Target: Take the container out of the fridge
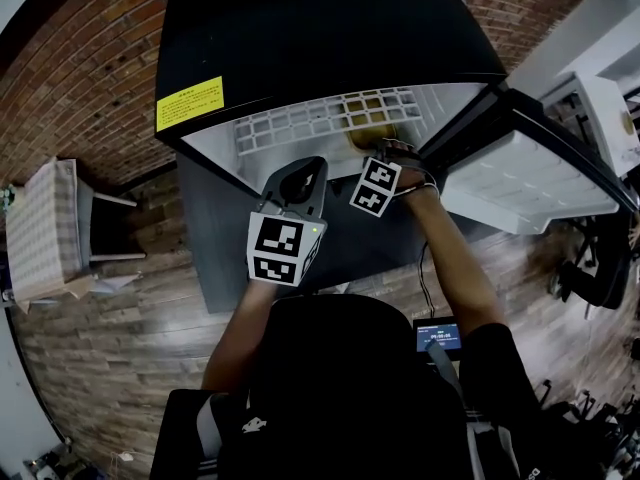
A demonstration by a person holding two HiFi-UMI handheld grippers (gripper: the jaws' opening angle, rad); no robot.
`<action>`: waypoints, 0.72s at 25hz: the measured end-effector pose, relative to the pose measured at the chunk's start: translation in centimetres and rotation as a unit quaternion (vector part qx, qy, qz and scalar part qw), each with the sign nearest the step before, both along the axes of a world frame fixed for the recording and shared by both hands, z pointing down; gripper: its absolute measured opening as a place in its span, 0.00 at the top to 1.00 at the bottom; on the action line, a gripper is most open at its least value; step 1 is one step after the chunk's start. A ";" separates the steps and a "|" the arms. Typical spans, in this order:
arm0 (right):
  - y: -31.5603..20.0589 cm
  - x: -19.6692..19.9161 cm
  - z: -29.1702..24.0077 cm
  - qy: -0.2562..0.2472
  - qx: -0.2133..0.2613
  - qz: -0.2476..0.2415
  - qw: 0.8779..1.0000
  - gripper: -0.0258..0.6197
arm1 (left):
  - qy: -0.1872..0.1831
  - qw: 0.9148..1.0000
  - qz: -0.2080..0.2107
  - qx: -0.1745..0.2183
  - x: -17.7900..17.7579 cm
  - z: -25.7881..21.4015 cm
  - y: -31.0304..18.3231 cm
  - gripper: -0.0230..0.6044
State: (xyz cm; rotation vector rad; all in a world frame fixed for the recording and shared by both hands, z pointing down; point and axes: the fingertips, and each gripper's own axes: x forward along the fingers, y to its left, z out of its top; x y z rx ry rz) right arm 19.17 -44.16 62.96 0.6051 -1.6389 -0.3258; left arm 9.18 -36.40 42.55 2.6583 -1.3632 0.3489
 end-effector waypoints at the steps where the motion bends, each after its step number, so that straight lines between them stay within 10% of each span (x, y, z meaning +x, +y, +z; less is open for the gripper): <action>1: -0.1 0.1 0.3 0.004 0.000 -0.002 1.000 0.71 | 0.000 1.000 -0.002 0.001 -0.2 0.0 -0.1 0.94; 18: -1.5 0.4 2.4 0.048 0.006 -0.020 0.999 0.77 | -0.002 1.000 -0.028 0.000 -2.1 0.1 -0.6 0.94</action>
